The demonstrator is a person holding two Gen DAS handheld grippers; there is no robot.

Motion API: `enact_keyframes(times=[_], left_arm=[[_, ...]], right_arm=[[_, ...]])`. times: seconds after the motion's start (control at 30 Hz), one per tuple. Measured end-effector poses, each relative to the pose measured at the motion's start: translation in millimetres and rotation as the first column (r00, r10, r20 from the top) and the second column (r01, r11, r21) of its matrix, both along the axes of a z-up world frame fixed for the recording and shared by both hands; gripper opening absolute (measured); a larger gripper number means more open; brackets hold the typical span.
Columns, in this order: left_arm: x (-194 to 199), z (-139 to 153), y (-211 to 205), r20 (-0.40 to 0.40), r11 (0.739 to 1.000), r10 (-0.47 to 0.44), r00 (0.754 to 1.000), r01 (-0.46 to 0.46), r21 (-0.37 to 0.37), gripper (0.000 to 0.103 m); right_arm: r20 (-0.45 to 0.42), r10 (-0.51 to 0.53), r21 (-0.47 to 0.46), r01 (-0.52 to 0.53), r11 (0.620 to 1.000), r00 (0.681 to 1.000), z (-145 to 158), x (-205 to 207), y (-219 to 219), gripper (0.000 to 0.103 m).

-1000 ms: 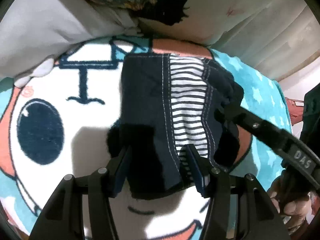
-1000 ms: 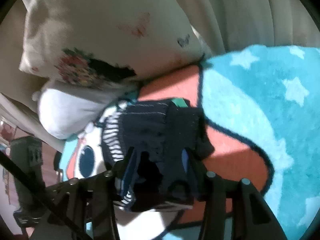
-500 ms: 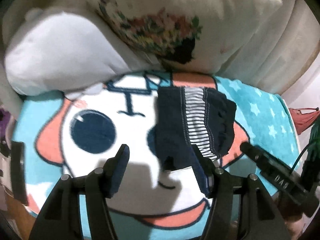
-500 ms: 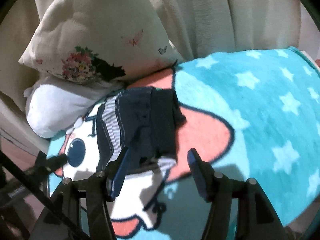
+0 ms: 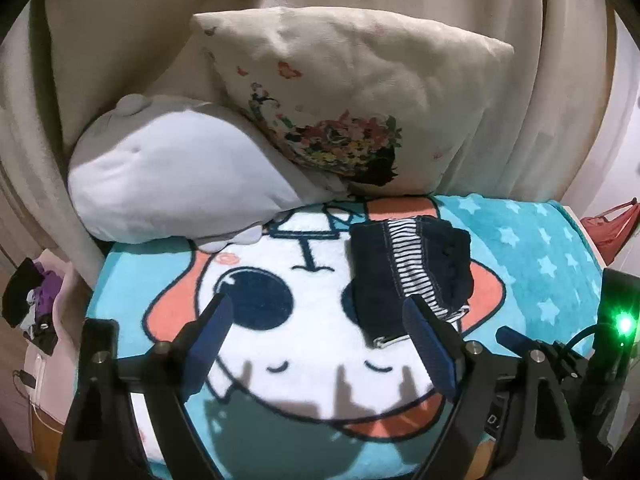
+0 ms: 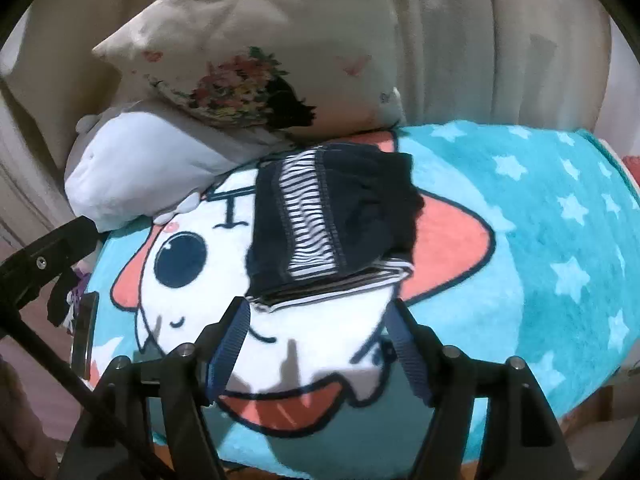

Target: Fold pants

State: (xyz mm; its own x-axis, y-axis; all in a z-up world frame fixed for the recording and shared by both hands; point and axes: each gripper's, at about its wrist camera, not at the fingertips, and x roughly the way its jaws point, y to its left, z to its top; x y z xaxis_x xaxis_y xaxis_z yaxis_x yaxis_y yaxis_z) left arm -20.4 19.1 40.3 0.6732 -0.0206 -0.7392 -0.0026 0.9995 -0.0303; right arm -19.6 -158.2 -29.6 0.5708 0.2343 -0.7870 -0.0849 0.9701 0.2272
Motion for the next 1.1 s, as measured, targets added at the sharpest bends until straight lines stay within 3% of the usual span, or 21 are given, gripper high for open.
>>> enact_keyframes(times=[0.4, 1.1], left_arm=[[-8, -17, 23, -0.082, 0.998, -0.006, 0.997, 0.001, -0.056, 0.086], [-1, -36, 10, -0.165, 0.997, -0.050, 0.985, 0.039, -0.071, 0.086]], right_arm=[[-0.037, 0.001, -0.037, -0.002, 0.999, 0.999, -5, -8, 21, 0.077], [-0.089, -0.037, -0.040, 0.033, 0.999, 0.995, -16, -5, 7, 0.078]])
